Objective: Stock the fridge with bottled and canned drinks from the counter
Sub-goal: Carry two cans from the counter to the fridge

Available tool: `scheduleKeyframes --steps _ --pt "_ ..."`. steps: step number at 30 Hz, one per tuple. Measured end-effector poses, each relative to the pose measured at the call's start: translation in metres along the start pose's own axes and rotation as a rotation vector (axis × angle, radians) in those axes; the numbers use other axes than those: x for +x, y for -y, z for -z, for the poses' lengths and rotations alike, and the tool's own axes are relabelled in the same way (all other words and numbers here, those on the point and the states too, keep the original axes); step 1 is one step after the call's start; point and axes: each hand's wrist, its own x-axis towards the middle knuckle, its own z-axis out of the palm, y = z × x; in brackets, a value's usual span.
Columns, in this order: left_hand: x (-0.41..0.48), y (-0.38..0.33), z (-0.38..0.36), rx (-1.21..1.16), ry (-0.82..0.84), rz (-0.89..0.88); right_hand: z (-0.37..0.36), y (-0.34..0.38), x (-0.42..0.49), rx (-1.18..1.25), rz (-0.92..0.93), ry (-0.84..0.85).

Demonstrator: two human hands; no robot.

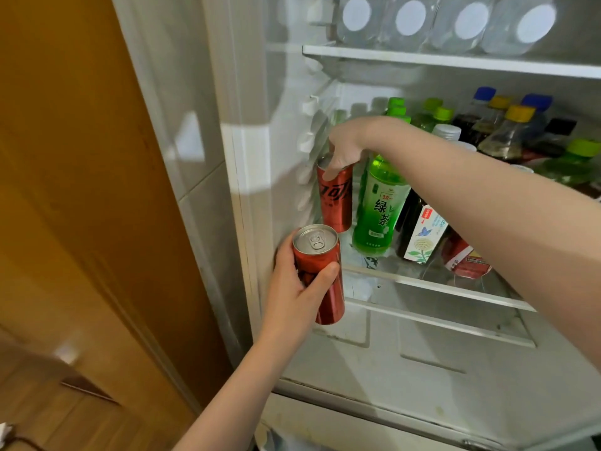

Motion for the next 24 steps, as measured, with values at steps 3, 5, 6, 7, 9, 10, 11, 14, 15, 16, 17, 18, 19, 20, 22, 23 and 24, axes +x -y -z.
scheduleKeyframes --steps 3,5,6,7,9,10,11,14,15,16,17,18,19,20,22,23,24 --pt "0.009 -0.004 -0.005 0.012 -0.012 -0.010 -0.001 -0.004 0.003 -0.013 0.006 0.031" --pt "0.017 -0.007 -0.009 0.033 -0.026 -0.021 -0.001 -0.006 0.004 0.019 0.020 0.040" --pt "0.021 -0.008 -0.012 0.041 -0.033 -0.024 -0.001 -0.006 0.003 0.031 0.022 0.042" --pt "0.026 -0.009 -0.015 0.044 -0.043 -0.028 -0.001 -0.007 0.003 0.039 0.022 0.038" --pt "0.037 -0.010 -0.022 0.046 -0.072 -0.043 -0.002 -0.008 0.003 0.055 0.025 0.014" --pt "0.044 -0.010 -0.026 0.048 -0.092 -0.056 -0.003 -0.009 0.002 0.059 0.028 0.001" --pt "0.050 -0.011 -0.029 0.051 -0.112 -0.067 -0.004 -0.009 0.000 0.055 0.032 -0.008" --pt "0.066 -0.014 -0.035 0.053 -0.161 -0.102 -0.005 -0.011 -0.007 -0.003 0.045 -0.065" --pt "0.070 -0.014 -0.036 0.051 -0.177 -0.117 -0.003 -0.013 -0.009 -0.019 0.053 -0.105" --pt "0.074 -0.014 -0.037 0.048 -0.190 -0.130 -0.001 -0.014 -0.014 -0.034 0.053 -0.145" --pt "0.078 -0.014 -0.038 0.044 -0.199 -0.140 0.001 -0.018 -0.018 -0.029 0.066 -0.190" --pt "0.081 -0.014 -0.039 0.043 -0.205 -0.146 0.004 -0.022 -0.021 -0.010 0.070 -0.230" --pt "0.085 -0.013 -0.040 0.046 -0.207 -0.152 0.006 -0.026 -0.025 0.018 0.074 -0.273" --pt "0.089 -0.012 -0.042 0.053 -0.202 -0.156 0.007 -0.030 -0.031 0.060 0.079 -0.317" --pt "0.095 -0.008 -0.046 0.074 -0.180 -0.154 0.006 -0.038 -0.043 0.126 0.103 -0.419" --pt "0.099 -0.006 -0.048 0.086 -0.171 -0.152 0.005 -0.042 -0.049 0.159 0.107 -0.464" --pt "0.102 -0.004 -0.049 0.097 -0.165 -0.153 0.002 -0.045 -0.056 0.185 0.107 -0.503"
